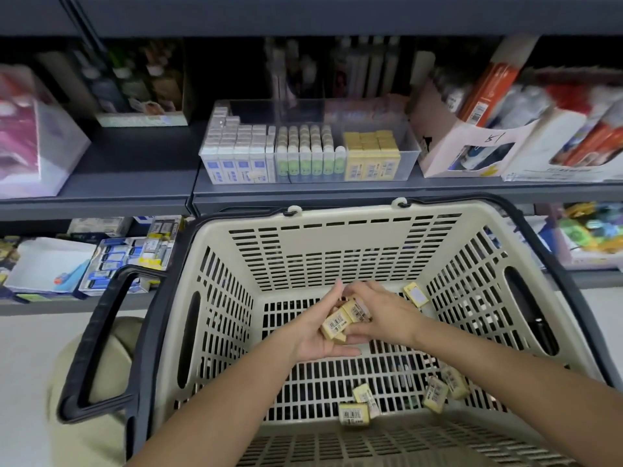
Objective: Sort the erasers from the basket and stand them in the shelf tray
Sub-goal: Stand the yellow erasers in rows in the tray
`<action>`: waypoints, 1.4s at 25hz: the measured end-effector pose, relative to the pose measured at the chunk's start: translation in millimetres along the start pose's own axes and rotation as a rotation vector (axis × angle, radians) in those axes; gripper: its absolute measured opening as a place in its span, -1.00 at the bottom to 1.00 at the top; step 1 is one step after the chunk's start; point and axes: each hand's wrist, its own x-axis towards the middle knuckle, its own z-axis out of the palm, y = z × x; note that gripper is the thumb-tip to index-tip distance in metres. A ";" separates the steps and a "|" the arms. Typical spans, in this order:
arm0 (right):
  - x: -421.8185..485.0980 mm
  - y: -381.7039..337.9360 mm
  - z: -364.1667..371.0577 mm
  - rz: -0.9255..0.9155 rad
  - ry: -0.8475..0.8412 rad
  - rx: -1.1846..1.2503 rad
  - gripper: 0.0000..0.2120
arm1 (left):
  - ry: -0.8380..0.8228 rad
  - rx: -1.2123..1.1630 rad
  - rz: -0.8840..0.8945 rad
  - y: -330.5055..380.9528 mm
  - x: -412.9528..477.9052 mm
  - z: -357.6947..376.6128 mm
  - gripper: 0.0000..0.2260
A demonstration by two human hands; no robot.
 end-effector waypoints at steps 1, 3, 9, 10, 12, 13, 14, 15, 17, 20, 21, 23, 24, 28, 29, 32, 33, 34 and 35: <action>-0.4 -1.2 -6.7 0.022 0.013 0.068 -0.41 | -0.007 -0.009 0.023 3.9 -3.7 2.1 -0.47; -2.9 -2.2 -22.4 0.012 0.033 0.206 -0.41 | -0.006 0.021 0.076 10.6 -10.6 4.9 -0.52; -13.9 -5.3 -68.9 0.030 0.133 0.607 -0.68 | 0.107 0.275 0.210 42.5 -34.3 24.0 -0.60; -15.0 -8.2 -76.6 0.024 0.162 0.642 -0.74 | 0.106 0.299 0.246 49.0 -38.9 27.6 -0.57; -17.2 -15.2 -94.7 -0.027 0.220 0.715 -0.81 | 0.097 0.301 0.317 62.8 -48.0 33.7 -0.52; -18.1 -18.0 -103.0 -0.065 0.248 0.718 -0.81 | 0.083 0.284 0.340 68.5 -51.8 36.6 -0.51; -18.9 -22.1 -111.7 -0.104 0.267 0.728 -0.81 | 0.060 0.265 0.351 75.1 -55.4 39.6 -0.51; -19.5 -25.8 -117.7 -0.135 0.278 0.753 -0.80 | 0.030 0.246 0.344 79.8 -58.6 42.4 -0.51; -19.6 -32.0 -126.7 -0.165 0.277 0.848 -0.79 | -0.033 0.205 0.295 87.1 -64.2 48.8 -0.56; -20.3 -33.5 -140.0 -0.160 0.282 0.924 -0.81 | -0.064 0.094 0.278 93.1 -70.4 56.1 -0.57; -20.8 -32.1 -144.1 -0.153 0.273 0.955 -0.83 | -0.049 0.078 0.303 95.8 -71.3 58.4 -0.57; -21.0 -34.5 -150.6 -0.141 0.246 1.016 -0.82 | -0.010 0.083 0.373 101.7 -72.7 63.8 -0.63; -20.4 -37.8 -153.0 -0.140 0.257 1.011 -0.84 | 0.009 0.088 0.409 105.3 -73.1 67.2 -0.66; -7.1 -46.6 -170.9 -0.080 0.440 0.810 -0.83 | 0.062 0.142 0.556 123.4 -77.3 79.8 -0.67; -2.8 -46.0 -179.7 -0.047 0.471 0.801 -0.80 | 0.082 0.157 0.601 130.4 -78.8 81.3 -0.67; 7.7 -43.9 -203.9 -0.017 0.530 0.713 -0.83 | 0.162 0.179 0.729 151.7 -80.9 82.0 -0.79; 12.2 -42.3 -208.9 -0.037 0.516 0.694 -0.86 | 0.189 0.193 0.757 157.3 -80.5 81.2 -0.82; 17.1 -42.2 -213.8 -0.053 0.488 0.698 -0.88 | 0.212 0.212 0.777 161.9 -79.1 79.6 -0.84; 22.9 -41.4 -217.6 -0.056 0.454 0.714 -0.89 | 0.229 0.231 0.789 164.8 -77.3 78.1 -0.85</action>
